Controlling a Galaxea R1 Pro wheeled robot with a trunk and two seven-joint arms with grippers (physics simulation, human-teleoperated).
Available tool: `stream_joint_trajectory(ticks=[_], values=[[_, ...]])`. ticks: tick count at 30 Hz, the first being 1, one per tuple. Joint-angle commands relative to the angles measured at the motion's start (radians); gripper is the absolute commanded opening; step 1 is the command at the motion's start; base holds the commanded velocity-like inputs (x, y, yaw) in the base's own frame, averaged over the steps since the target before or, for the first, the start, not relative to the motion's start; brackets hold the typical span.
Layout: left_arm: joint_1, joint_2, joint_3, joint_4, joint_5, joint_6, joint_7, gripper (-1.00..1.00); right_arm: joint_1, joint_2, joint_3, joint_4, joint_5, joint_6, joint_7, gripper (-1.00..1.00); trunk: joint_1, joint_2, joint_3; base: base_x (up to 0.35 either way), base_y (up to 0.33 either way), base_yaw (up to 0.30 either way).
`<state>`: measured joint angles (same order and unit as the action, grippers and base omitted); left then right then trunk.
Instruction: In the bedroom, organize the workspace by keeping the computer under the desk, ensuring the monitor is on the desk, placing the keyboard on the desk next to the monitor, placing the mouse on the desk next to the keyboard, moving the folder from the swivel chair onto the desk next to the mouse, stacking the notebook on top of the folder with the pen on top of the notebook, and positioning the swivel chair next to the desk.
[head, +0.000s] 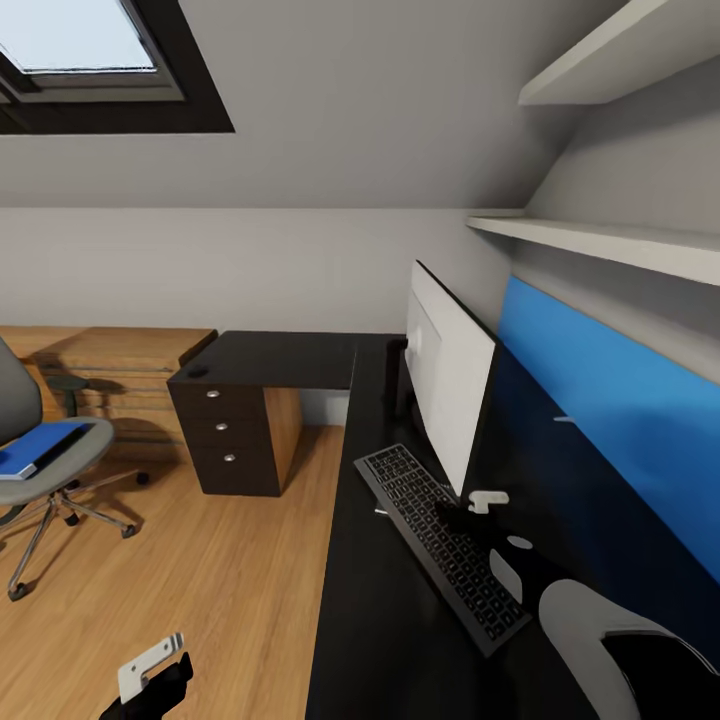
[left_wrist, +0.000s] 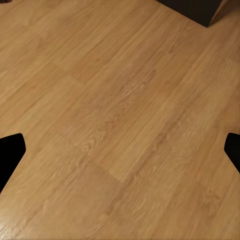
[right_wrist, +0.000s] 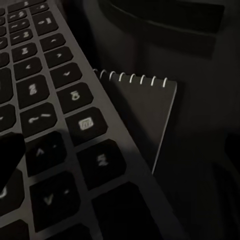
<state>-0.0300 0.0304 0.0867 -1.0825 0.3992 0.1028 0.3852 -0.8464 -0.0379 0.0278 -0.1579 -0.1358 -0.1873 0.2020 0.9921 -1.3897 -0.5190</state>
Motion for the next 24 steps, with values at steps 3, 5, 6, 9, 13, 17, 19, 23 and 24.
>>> stream_joint_trajectory(ticks=[3,5,6,9,13,17,19,23,24], values=[[0.0,0.0,-0.001,-0.002,0.006,0.005,0.006,1.0,0.0,-0.001,0.012,0.018,-0.007,-0.003,0.004,1.0,0.008,-0.015,-0.008,0.0,0.0,0.0],[0.0,0.0,-0.001,-0.002,0.006,0.005,0.006,1.0,0.0,-0.002,0.012,0.018,-0.007,-0.003,0.004,1.0,0.008,-0.015,-0.008,0.0,0.0,0.0],[0.0,0.0,-0.001,-0.001,0.006,0.005,0.006,1.0,0.0,-0.001,0.012,0.018,-0.008,-0.003,0.004,1.0,0.008,-0.015,-0.008,0.0,0.0,0.0],[-0.001,0.0,-0.003,-0.001,0.006,0.005,0.006,1.0,0.0,-0.002,0.012,0.018,-0.007,-0.003,0.004,1.0,0.008,-0.015,-0.008,0.0,0.0,0.0],[0.0,0.0,-0.004,-0.001,0.005,0.005,0.005,1.0,0.0,-0.001,0.012,0.018,-0.007,-0.001,0.004,1.0,0.008,-0.015,-0.008,0.0,0.0,0.0],[0.0,0.0,-0.004,0.004,0.005,0.003,0.002,1.0,0.0,-0.001,0.012,0.018,-0.007,-0.001,0.004,1.0,0.008,-0.015,-0.008,0.0,0.0,0.0],[0.0,0.0,-0.004,0.006,0.004,0.001,0.0,1.0,0.0,-0.001,0.012,0.018,-0.007,0.0,0.004,1.0,0.008,-0.015,-0.008,-0.005,0.0,0.0],[-0.001,0.0,-0.004,0.01,0.004,0.001,-0.001,1.0,0.0,-0.001,0.012,0.018,-0.007,-0.001,0.004,1.0,0.008,-0.015,-0.008,-0.113,0.0,0.0],[0.0,0.0,-0.004,0.01,0.004,0.0,-0.001,1.0,0.0,-0.001,0.012,0.018,-0.007,0.0,0.004,1.0,0.008,-0.015,-0.008,-0.221,0.0,0.0]])
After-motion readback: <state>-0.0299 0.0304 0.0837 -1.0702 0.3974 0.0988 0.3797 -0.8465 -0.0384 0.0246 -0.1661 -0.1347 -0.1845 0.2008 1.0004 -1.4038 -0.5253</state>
